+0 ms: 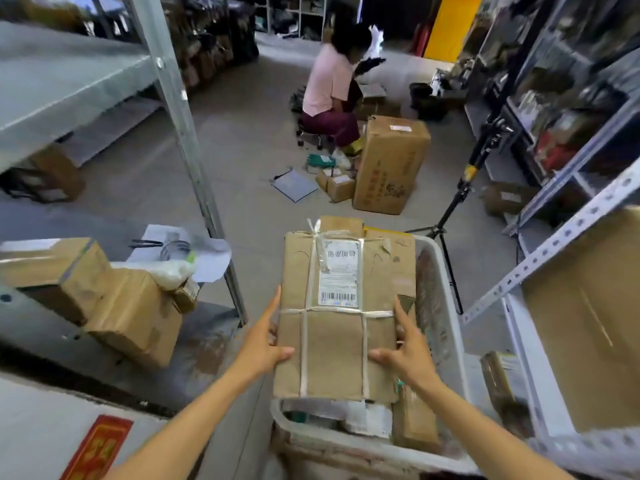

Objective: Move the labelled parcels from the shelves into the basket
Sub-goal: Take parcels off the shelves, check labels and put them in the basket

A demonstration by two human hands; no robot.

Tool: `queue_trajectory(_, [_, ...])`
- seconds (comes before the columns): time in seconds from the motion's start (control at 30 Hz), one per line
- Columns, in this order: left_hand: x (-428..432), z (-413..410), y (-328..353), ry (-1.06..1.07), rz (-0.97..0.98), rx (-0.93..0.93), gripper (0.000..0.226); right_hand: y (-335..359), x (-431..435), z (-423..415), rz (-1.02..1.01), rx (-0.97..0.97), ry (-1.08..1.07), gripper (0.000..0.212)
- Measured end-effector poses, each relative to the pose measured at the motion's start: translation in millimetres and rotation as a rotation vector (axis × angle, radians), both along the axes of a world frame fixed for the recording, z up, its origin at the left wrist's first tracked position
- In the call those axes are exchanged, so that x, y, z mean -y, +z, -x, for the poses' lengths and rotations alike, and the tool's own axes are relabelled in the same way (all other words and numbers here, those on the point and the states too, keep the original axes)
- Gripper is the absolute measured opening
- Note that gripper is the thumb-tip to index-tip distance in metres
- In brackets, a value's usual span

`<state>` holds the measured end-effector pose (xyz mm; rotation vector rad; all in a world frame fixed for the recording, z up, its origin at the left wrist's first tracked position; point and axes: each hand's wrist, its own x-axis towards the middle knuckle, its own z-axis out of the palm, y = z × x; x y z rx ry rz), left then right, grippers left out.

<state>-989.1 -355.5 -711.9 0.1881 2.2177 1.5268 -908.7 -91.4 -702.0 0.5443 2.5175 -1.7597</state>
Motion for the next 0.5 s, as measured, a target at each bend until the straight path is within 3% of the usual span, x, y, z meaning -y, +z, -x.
queue_trajectory(0.3, [3,-14,-95,-0.107,0.059,0.177,0.118,-80,2,-30,0.063,0.283,-0.099,0.114])
queue_trajectory(0.5, [-8,-19,-98,-0.18,0.304,0.26,0.112,-114,1,-57,0.132,0.393,-0.144,0.111])
